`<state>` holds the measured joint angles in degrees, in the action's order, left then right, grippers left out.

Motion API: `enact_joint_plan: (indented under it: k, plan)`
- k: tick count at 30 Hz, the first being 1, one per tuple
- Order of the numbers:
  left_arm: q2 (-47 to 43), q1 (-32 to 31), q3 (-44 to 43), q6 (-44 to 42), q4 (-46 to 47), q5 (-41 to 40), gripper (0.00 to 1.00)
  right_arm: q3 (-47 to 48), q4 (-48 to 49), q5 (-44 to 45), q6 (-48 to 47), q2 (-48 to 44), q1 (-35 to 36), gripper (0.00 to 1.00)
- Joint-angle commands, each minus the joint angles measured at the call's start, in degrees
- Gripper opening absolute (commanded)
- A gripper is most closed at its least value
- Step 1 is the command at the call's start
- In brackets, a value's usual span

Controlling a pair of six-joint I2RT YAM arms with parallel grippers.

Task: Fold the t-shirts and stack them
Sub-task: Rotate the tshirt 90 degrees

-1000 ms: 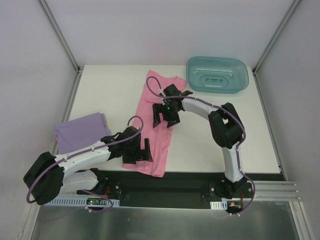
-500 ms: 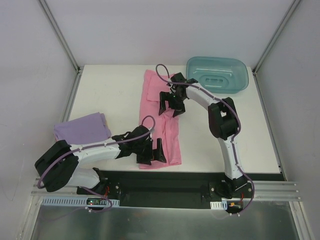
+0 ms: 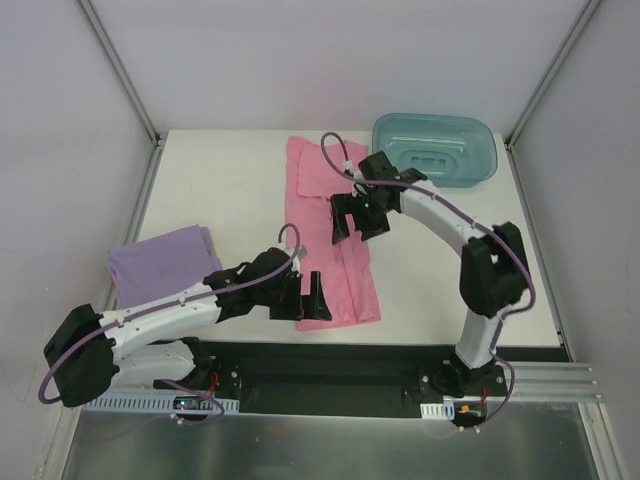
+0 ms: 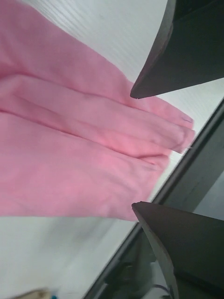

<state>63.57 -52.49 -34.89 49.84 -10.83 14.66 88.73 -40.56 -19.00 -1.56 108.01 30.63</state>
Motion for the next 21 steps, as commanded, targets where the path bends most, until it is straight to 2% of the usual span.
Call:
enact_joint_plan:
  k: [1, 3, 7, 12, 21]
  plan:
    - [-3.45, 4.83, -0.10, -2.38, -9.99, -6.04, 0.99, -15.66, 8.90, -3.40, 3.92, -13.15, 1.27, 0.97]
    - [-4.59, 7.82, 1.22, -1.68, -12.71, -5.61, 0.99, -24.94, 14.42, -6.04, 7.79, -18.08, 1.62, 0.97]
    - [-7.49, 13.81, 6.23, -0.89, -13.60, -3.85, 0.99, -33.00, 17.44, -5.17, 10.70, -23.27, 4.16, 0.97]
    - [-11.45, 16.28, 8.97, -0.80, -15.27, -4.28, 0.99, -34.06, 15.95, -3.93, 10.70, -22.23, 6.28, 0.97]
    - [-11.45, 16.89, 9.05, -0.45, -16.94, -5.07, 0.99, -30.90, 11.91, 0.19, 9.39, -16.69, 10.59, 0.97]
